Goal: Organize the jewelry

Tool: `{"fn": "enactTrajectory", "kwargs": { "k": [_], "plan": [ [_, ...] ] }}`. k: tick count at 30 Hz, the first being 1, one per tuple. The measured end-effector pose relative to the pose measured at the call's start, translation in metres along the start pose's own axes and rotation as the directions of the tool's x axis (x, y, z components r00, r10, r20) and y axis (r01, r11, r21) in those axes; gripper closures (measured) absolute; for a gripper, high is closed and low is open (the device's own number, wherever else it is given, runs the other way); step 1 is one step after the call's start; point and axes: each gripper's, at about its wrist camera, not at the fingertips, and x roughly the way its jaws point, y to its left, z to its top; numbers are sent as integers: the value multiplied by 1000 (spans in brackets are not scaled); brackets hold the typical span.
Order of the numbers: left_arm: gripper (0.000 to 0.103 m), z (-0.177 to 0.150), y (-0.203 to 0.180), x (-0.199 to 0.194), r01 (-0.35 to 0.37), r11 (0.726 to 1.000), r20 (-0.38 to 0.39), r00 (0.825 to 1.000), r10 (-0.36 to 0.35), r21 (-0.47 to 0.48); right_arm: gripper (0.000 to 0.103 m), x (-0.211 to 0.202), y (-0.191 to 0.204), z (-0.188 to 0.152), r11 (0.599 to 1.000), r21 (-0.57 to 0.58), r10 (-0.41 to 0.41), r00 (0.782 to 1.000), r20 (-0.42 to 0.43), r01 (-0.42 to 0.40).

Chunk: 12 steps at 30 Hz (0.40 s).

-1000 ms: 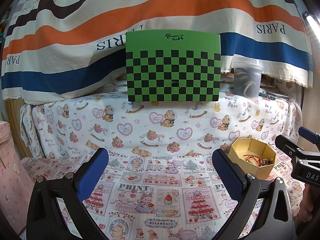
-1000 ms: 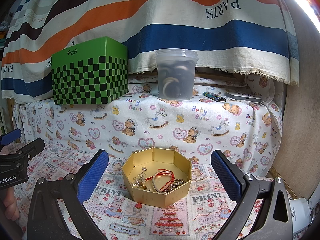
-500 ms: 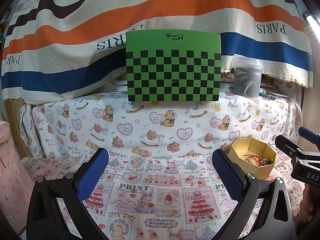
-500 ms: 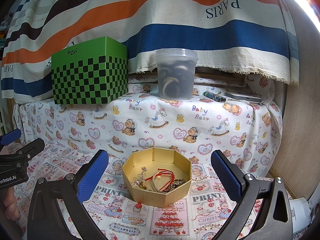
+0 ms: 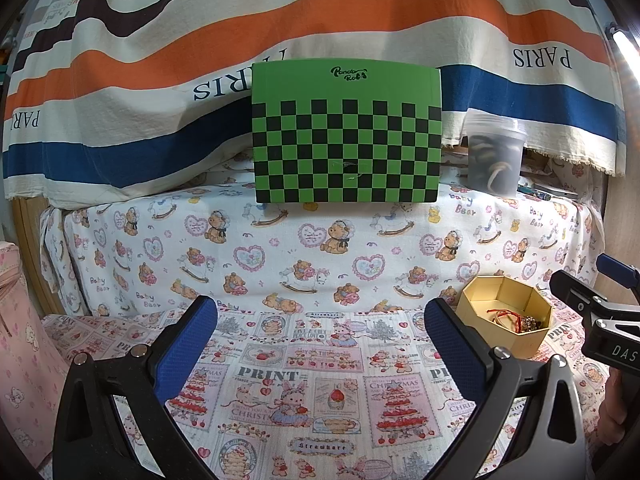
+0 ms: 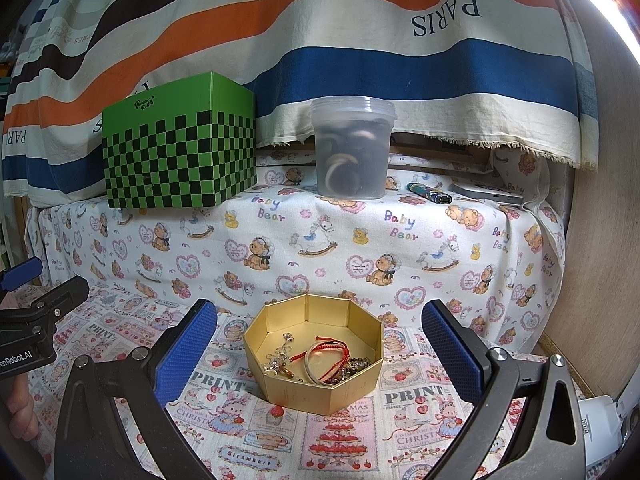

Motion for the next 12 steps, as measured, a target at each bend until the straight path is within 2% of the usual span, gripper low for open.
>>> {"fn": "enactTrajectory", "kwargs": {
  "k": [12],
  "plan": [
    [0, -1, 0, 0, -1, 1000, 0, 1000, 1, 0, 0, 0, 0, 0, 1000, -1, 0, 1000, -1, 0]
  ]
}}
